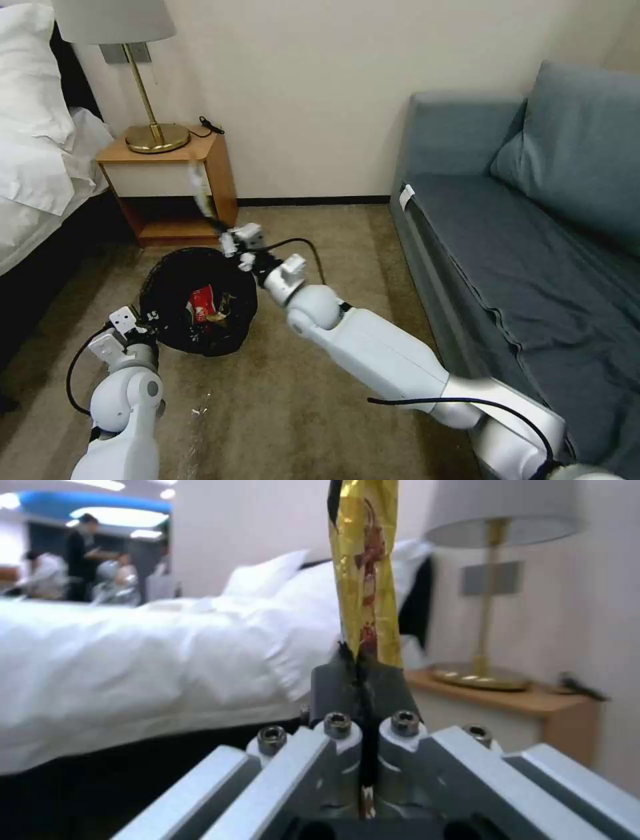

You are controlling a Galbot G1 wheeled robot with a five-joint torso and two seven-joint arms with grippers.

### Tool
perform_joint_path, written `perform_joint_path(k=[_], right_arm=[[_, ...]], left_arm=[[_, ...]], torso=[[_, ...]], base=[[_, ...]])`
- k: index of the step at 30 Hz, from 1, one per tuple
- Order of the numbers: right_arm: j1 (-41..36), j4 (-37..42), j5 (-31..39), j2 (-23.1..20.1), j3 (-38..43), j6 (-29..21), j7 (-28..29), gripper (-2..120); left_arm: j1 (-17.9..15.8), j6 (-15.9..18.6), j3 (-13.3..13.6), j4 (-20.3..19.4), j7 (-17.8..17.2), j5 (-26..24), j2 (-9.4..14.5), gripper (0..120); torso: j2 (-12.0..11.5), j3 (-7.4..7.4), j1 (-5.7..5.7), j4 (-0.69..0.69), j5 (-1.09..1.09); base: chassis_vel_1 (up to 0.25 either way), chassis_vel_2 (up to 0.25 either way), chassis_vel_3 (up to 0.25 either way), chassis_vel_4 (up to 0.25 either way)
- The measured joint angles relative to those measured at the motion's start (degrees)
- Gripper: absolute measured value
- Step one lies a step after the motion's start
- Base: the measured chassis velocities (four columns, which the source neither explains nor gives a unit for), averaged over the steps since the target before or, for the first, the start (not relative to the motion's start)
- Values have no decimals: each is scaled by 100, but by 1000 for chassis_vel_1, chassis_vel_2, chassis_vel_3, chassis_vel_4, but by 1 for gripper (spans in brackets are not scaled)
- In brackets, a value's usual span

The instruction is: Pick up the trash bin, then pick up the garbage on the floor and place it into the trash bin.

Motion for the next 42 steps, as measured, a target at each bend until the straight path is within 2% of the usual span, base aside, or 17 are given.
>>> perform_joint_path(k=[5, 13, 17, 18, 19, 21, 22, 24, 27, 29, 31, 34, 35, 36, 38, 39, 42], right_arm=[[-16, -156, -34, 155, -445, 18, -6, 0], [-472, -463, -300, 199, -508, 103, -120, 0], [-723, -648, -660, 167, -413, 20, -77, 1], [-775, -672, -710, 154, -391, 15, -63, 8], [-775, -672, -710, 154, -391, 15, -63, 8], [-824, -679, -714, 149, -358, -4, -57, 19], [-824, -679, -714, 149, -358, -4, -57, 19], [-834, -680, -705, 144, -293, -7, -58, 32], [-815, -676, -695, 135, -279, -7, -65, 37], [-754, -651, -674, 116, -231, -8, -79, 48], [-738, -630, -664, 109, -205, -10, -81, 50], [-664, -519, -637, 89, -7, -32, -83, 64], [-664, -519, -637, 89, -7, -32, -83, 64], [-610, -455, -634, 72, 217, -60, -52, 71], [-577, -353, -672, 27, 620, -184, 214, 82], [-577, -353, -672, 27, 620, -184, 214, 82], [-618, -212, -683, -26, 1100, -552, 799, 92]], left_arm=[[-61, 12, 44, -15, -28, 76, -110, 1], [-62, 24, 60, -48, -55, 91, -117, 1], [-38, 28, 74, -85, -56, 102, -139, 1], [-35, 29, 75, -86, -57, 104, -141, 1], [-35, 29, 75, -86, -57, 104, -141, 1], [-33, 30, 75, -87, -56, 105, -139, 1], [-33, 30, 75, -87, -56, 105, -139, 1], [-35, 35, 74, -90, -57, 105, -131, 1], [-38, 42, 74, -96, -57, 104, -130, 1], [-40, 55, 74, -99, -57, 100, -128, 1], [-40, 55, 73, -99, -57, 100, -126, 1], [-44, 56, 66, -82, -55, 93, -99, 1], [-44, 56, 66, -82, -55, 93, -99, 1], [-60, 60, 65, -52, -54, 91, -80, 1], [-101, 87, 65, -25, -46, 76, -55, 1], [-101, 87, 65, -25, -46, 76, -55, 1], [-168, 140, 62, 1, -41, 41, -37, 1]], torso=[[0, 0, 0, 0, 1], [0, 0, 0, 0, 1], [0, 0, 0, -1, 1], [0, 0, 0, -1, 1], [0, 0, 0, -1, 1], [0, 0, 0, -1, 1], [0, 0, 0, -1, 1], [0, 0, 0, 0, 1], [0, 0, 0, 0, 1], [0, 0, 0, 0, 1], [0, 0, 0, 0, 1], [0, 0, 0, 0, 2], [0, 0, 0, 0, 2], [0, 0, 0, 1, 1], [0, 0, 0, 1, 2], [0, 0, 0, 1, 2], [0, 0, 0, 0, 2]], base=[[0, 0, 0, 0], [0, 0, 0, 0], [0, 0, 0, 0], [0, 0, 0, 0], [0, 0, 0, 0], [0, 0, 0, 0], [0, 0, 0, 0], [0, 0, 0, 0], [0, 0, 0, 0], [0, 0, 0, 0], [0, 0, 0, 0], [0, 0, 0, 0], [0, 0, 0, 0], [0, 0, 0, 0], [0, 0, 0, 0], [0, 0, 0, 0], [0, 0, 0, 0]])
